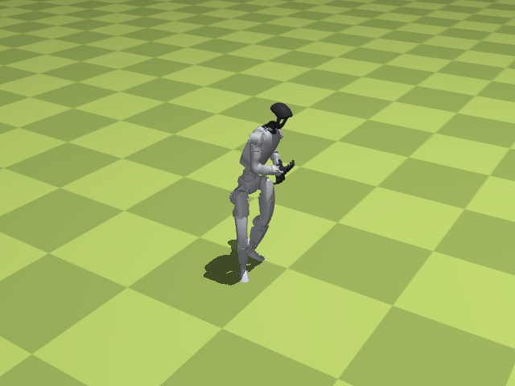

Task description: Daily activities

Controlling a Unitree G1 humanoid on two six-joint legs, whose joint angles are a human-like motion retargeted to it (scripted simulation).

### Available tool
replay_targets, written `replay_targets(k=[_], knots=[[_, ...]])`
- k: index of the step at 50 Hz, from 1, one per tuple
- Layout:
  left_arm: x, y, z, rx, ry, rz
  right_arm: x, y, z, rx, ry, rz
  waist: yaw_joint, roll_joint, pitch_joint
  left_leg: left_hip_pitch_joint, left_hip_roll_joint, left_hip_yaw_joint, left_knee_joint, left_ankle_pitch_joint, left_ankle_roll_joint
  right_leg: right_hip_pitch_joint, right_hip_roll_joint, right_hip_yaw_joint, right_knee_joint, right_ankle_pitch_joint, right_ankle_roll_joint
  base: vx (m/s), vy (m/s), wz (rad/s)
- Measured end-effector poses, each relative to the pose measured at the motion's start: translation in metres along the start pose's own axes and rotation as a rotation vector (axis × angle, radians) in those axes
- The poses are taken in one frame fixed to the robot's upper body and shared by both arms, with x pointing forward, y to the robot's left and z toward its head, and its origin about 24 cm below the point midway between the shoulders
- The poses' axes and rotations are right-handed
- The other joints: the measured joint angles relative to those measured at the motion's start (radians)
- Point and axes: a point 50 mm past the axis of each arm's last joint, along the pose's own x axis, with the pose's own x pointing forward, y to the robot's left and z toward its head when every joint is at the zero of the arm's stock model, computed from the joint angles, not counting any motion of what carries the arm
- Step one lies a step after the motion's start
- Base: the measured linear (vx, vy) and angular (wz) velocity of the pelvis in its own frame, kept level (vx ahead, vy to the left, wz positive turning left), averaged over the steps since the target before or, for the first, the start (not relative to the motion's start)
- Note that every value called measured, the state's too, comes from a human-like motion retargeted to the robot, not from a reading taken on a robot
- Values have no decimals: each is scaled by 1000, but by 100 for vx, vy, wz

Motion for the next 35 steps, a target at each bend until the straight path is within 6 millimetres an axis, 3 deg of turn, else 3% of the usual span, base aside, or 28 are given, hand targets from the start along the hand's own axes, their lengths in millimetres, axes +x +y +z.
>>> replay_targets(k=[4, 8, 13, 17, 22, 26, 33, 35], knots=[[-4, 5, -4, -12, 19, 24, -9, -8, 0, 35, -6, -27, 10, 8, -9, -24, 68, 8, 181, -71, -25, 66, 56, -16, -14, -35, -36, 17, -17, -9], [-7, 10, -10, -39, 38, 58, -21, -18, 0, 43, -3, -55, 25, 49, -10, -71, 204, 45, 451, -98, -69, 147, 156, -23, -30, -59, -83, 14, -16, -17], [-2, 12, -23, -86, 68, 74, -42, -32, -2, 6, 46, -90, 58, 133, -9, -134, 422, 48, 833, -3, -96, 229, 321, 3, -62, -69, -142, 13, -16, -32], [11, 10, -33, -97, 100, 38, -66, -49, -9, -34, 115, -141, 108, 202, -3, -206, 499, -8, 1032, 14, -97, 299, 450, 50, -135, -51, -172, 17, -13, -54], [29, 4, -44, -61, 148, -23, -102, -68, -24, -12, 174, -260, 161, 239, 15, -303, 471, -26, 1055, -50, -52, 392, 507, 105, -225, -33, -158, 25, -8, -33], [34, 0, -51, -13, 180, -41, -133, -76, -43, 59, 187, -379, 168, 246, 15, -373, 414, -1, 879, -101, -7, 461, 507, 127, -300, -14, -123, 34, -1, -4], [30, -5, -59, 45, 219, -47, -190, -69, -89, 246, 238, -574, 94, 229, -31, -417, 258, 55, 347, -15, 18, 510, 466, 133, -399, 42, -67, 41, 8, 22], [28, -5, -60, 47, 219, -29, -204, -63, -103, 304, 262, -633, 69, 241, -38, -433, 251, 56, 314, -3, 15, 514, 457, 134, -376, 45, -56, 41, 15, 18]])
